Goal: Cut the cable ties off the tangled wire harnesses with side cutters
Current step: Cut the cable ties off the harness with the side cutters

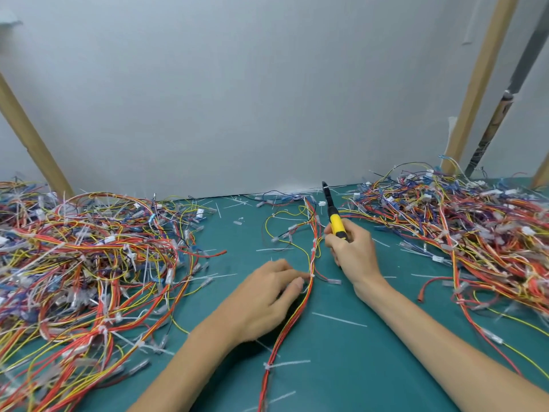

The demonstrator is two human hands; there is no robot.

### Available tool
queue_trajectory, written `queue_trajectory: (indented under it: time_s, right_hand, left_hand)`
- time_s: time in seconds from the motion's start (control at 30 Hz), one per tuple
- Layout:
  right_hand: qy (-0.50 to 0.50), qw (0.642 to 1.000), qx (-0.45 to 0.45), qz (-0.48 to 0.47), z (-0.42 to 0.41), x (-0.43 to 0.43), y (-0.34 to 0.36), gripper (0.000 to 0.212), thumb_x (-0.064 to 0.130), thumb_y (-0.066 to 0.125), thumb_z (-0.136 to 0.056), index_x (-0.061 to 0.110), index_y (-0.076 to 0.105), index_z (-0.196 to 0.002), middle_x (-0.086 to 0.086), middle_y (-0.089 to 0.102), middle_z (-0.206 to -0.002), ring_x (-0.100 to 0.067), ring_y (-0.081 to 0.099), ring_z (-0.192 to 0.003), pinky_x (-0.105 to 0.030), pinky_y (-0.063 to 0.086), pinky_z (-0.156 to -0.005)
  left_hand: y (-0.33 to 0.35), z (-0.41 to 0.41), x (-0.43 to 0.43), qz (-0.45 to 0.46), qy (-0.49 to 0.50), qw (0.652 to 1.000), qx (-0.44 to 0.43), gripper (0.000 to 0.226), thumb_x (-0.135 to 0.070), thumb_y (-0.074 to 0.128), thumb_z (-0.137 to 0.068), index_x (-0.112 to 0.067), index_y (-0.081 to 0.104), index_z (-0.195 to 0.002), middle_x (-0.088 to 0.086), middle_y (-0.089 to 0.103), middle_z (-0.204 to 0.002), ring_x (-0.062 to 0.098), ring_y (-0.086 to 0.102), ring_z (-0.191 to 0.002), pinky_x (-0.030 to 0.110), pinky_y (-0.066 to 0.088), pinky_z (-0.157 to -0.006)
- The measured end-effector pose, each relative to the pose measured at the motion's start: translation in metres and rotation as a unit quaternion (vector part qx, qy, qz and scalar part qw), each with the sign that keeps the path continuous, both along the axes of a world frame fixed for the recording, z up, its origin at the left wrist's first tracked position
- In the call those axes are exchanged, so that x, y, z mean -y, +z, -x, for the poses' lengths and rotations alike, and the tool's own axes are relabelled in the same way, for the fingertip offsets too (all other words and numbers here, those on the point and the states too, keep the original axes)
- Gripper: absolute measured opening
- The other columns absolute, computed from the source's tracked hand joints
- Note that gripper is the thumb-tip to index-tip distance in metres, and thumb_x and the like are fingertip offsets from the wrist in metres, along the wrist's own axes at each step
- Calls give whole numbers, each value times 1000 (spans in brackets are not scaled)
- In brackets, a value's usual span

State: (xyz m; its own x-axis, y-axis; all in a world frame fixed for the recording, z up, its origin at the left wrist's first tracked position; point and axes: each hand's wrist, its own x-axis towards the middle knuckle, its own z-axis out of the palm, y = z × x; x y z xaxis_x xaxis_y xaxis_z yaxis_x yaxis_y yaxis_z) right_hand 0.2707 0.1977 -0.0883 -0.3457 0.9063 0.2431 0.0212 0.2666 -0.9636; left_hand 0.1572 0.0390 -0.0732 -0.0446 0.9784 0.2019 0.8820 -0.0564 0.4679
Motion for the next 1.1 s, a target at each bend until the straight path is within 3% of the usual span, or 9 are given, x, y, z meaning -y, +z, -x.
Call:
queue_trajectory:
  time_s: [0.1,0.2,0.3,0.43,0.57,0.7,0.87,1.0,1.1]
  right_hand:
    - [-2,1000,8,1,1,-1,-1,11,24,59,-61,19,62,-70,9,49,-51,-18,41,-54,-34,33,-61]
    - [0,1000,26,-4,1,-2,-1,12,24,61,-64,17,63,-73,-5,51,-58,-23,41,-61,-38,34,-63]
    - [-5,998,54,-19,1,-2,1,5,16,66,-73,13,63,-76,-20,60,-75,-33,47,-70,-40,39,-66]
    - [-11,997,73,-31,1,-1,5,4,14,66,-76,12,65,-79,-19,64,-82,-35,56,-85,-43,46,-78]
    - [-12,996,83,-32,0,1,3,7,16,67,-75,11,65,-80,-16,63,-78,-31,53,-76,-40,44,-71]
    - [-8,994,95,-50,-2,6,4,6,20,66,-72,18,61,-71,-1,54,-64,-19,45,-65,-33,35,-62]
    - [1,983,138,-125,-3,9,2,15,22,65,-72,16,62,-86,-4,61,-72,-25,54,-74,-30,42,-65]
    - [3,972,176,-157,1,11,2,17,28,69,-76,22,54,-83,4,53,-70,-23,48,-73,-20,32,-55]
    - [3,973,191,-131,2,10,3,20,35,68,-79,22,54,-82,4,61,-70,-24,56,-76,-29,40,-62]
  left_hand:
    - [19,-5,4,80,29,995,-54,44,-46,30,-103,-26,44,-140,-1,51,-122,15,46,-119,32,33,-106]
    - [34,-4,22,157,80,981,-83,53,-59,33,-97,-33,30,-144,-6,42,-136,13,41,-129,27,32,-105]
    - [49,-8,42,188,111,965,-148,45,-55,34,-99,-29,34,-136,-5,41,-132,14,42,-127,29,33,-105]
    - [58,-7,65,257,117,947,-155,21,-36,36,-103,-27,45,-120,-7,54,-120,14,52,-114,31,40,-99]
    - [62,-14,82,364,66,927,-60,41,-67,45,-88,-30,60,-95,-20,67,-85,-1,61,-81,30,52,-84]
    - [47,-31,85,320,93,933,-133,52,-77,61,-70,-31,49,-92,-15,61,-82,4,55,-77,26,46,-67]
    - [36,-37,81,207,115,962,-137,14,-31,53,-91,-24,49,-102,-6,62,-99,22,58,-97,34,48,-81]
    - [48,-28,77,104,97,983,-119,19,-12,49,-94,-29,44,-100,-10,52,-98,16,54,-96,33,45,-82]
    - [71,-21,69,6,59,994,-91,32,8,53,-87,-22,53,-98,-11,55,-85,3,56,-79,16,42,-68]
